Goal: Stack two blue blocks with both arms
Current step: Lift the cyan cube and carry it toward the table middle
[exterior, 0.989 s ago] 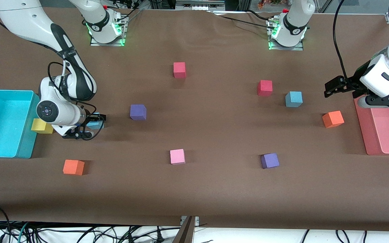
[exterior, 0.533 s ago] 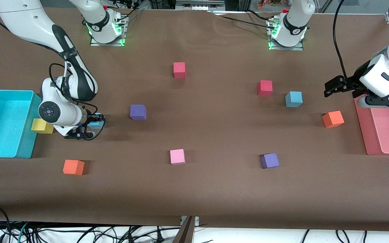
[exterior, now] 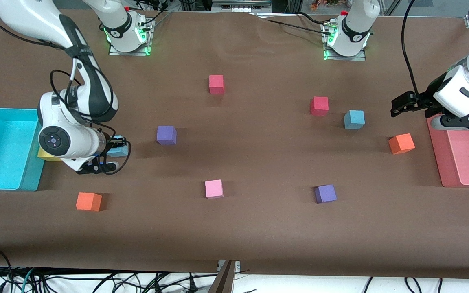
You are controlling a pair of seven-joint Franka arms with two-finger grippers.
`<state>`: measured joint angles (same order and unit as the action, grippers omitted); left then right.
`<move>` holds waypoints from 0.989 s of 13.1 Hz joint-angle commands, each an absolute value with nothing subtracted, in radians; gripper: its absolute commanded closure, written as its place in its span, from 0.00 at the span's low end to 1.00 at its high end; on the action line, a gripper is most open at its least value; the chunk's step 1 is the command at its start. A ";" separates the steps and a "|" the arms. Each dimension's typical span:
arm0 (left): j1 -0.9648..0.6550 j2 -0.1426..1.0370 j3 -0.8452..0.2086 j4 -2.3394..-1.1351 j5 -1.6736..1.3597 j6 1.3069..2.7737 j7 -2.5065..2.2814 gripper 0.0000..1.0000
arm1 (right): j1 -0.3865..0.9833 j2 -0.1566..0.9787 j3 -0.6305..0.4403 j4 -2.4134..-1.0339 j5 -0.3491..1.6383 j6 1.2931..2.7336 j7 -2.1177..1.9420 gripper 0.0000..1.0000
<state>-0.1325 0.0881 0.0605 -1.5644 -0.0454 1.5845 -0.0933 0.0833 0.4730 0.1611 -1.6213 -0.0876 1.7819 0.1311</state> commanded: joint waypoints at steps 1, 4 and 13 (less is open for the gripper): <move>-0.130 0.098 0.061 -1.539 -0.048 1.562 -0.083 0.00 | 0.202 0.512 0.161 -1.499 -0.028 1.689 0.205 1.00; -0.130 0.098 0.061 -1.539 -0.048 1.562 -0.083 0.00 | 0.302 0.589 0.167 -1.405 -0.002 1.689 0.342 1.00; -0.129 0.100 0.061 -1.539 -0.048 1.562 -0.081 0.00 | 0.624 0.906 0.166 -1.161 0.029 1.855 0.707 1.00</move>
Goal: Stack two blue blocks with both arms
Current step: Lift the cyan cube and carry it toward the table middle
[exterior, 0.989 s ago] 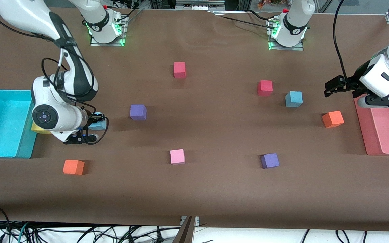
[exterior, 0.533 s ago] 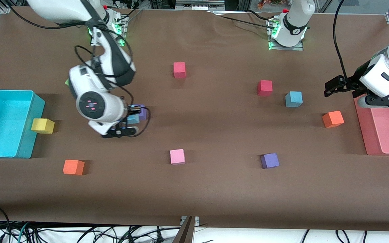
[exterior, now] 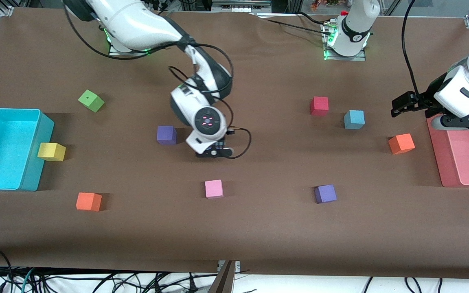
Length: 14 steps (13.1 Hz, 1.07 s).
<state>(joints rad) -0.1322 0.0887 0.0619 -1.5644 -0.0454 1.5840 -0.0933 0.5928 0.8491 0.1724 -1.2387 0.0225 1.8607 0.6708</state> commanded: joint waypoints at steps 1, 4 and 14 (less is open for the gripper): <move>-0.129 0.100 0.061 -1.539 -0.048 1.562 -0.081 0.00 | 0.647 0.913 0.166 -1.161 0.029 1.865 0.722 1.00; -0.127 0.100 0.061 -1.539 -0.048 1.562 -0.081 0.00 | 0.667 0.928 0.166 -1.161 0.029 1.885 0.730 1.00; -0.129 0.101 0.061 -1.539 -0.048 1.560 -0.083 0.00 | 0.673 0.965 0.166 -1.163 0.031 1.956 0.738 0.00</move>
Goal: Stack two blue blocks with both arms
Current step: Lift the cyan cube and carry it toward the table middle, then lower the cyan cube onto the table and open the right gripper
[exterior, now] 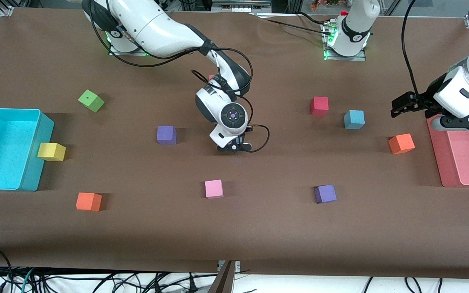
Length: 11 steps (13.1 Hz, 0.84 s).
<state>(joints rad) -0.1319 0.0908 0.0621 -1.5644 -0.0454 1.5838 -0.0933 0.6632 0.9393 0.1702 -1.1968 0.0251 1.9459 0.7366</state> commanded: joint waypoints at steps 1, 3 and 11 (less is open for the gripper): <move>-0.129 0.101 0.061 -1.539 -0.048 1.560 -0.083 0.00 | 0.673 0.965 0.166 -1.163 0.031 1.956 0.736 0.00; -0.129 0.101 0.061 -1.539 -0.048 1.559 -0.083 0.00 | 0.673 0.965 0.166 -1.163 0.031 1.956 0.735 0.00; -0.133 0.101 0.058 -1.537 -0.046 1.560 -0.083 0.00 | 0.643 0.925 0.160 -1.160 0.032 1.862 0.638 0.00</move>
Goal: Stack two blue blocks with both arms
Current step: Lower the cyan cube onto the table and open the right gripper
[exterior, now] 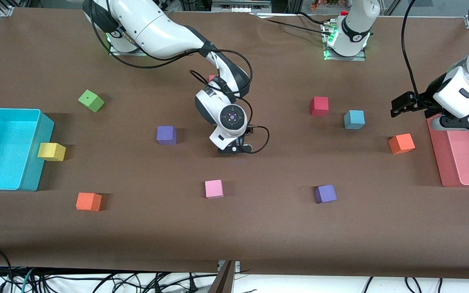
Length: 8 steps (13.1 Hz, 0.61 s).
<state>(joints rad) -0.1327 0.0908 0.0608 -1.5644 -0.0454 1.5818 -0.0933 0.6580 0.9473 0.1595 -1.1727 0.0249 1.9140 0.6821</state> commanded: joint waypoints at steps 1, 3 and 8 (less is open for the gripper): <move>-0.133 0.100 0.060 -1.537 -0.046 1.560 -0.083 0.00 | 0.625 0.904 0.166 -1.160 0.037 1.852 0.614 0.00; -0.133 0.094 0.061 -1.543 -0.046 1.562 -0.083 0.00 | 0.598 0.861 0.169 -1.160 0.052 1.804 0.566 0.00; -0.132 0.091 0.060 -1.555 0.006 1.572 -0.083 0.00 | 0.555 0.811 0.167 -1.160 0.181 1.802 0.503 0.00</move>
